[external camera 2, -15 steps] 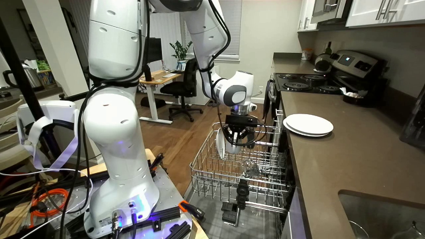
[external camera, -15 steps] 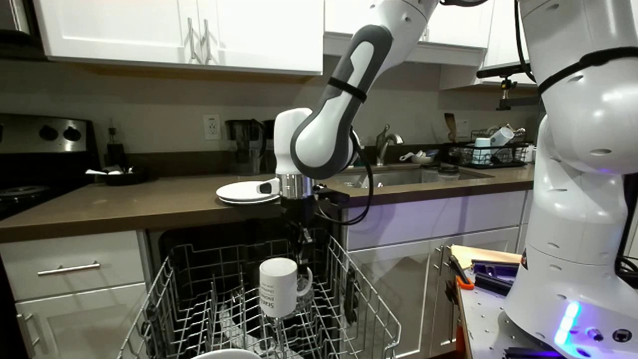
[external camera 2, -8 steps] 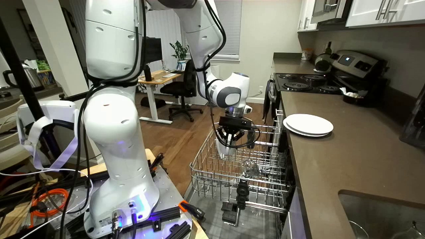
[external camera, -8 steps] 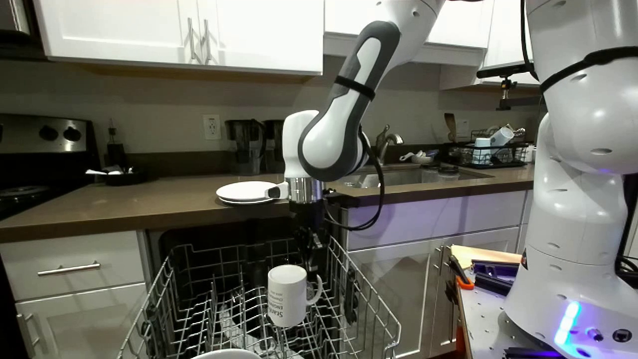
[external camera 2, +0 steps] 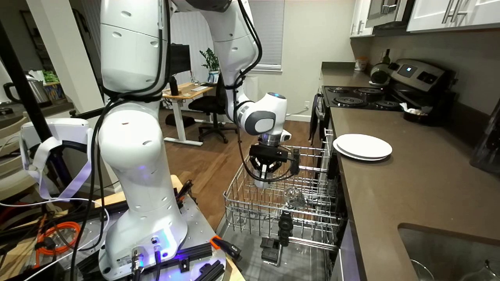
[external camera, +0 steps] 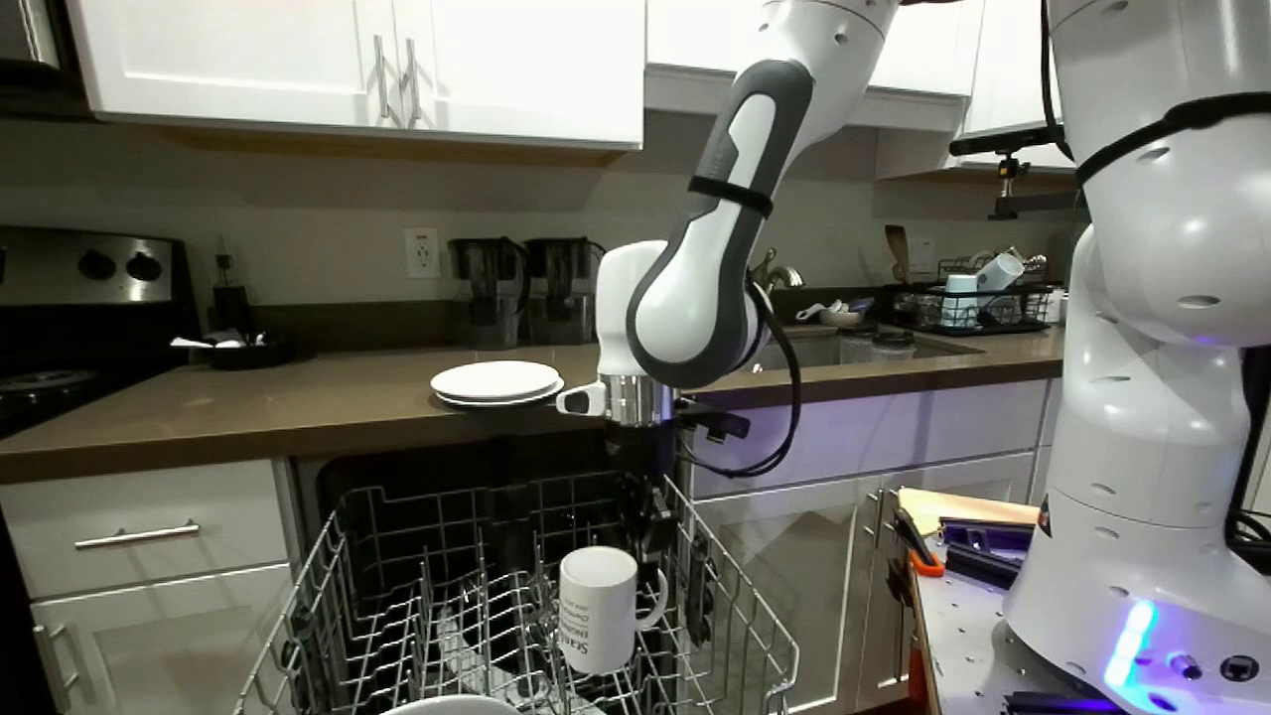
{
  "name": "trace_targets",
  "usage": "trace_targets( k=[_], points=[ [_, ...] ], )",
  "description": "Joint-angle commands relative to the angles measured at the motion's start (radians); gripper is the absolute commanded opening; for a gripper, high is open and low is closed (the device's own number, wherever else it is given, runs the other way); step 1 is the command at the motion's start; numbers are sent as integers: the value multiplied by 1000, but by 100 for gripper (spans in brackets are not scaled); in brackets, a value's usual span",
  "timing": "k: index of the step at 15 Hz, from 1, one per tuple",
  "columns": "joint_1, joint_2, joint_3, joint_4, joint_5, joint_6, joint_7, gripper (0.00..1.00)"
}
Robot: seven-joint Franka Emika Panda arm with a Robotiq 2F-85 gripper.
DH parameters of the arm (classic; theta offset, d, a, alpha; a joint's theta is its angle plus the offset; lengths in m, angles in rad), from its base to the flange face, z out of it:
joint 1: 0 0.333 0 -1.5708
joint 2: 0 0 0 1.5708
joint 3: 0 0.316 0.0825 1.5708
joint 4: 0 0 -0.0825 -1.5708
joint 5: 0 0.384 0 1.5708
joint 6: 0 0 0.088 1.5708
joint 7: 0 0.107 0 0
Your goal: Move the white mug to the right side of the dishwasher
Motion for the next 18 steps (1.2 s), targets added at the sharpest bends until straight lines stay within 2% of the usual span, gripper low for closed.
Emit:
trace_targets(
  k=[1, 11, 18],
  points=[
    [-23, -44, 17, -81, 42, 63, -29, 4],
    [-70, 11, 5, -116, 33, 130, -10, 4],
    [-94, 119, 1, -94, -16, 221, 37, 4]
  ],
)
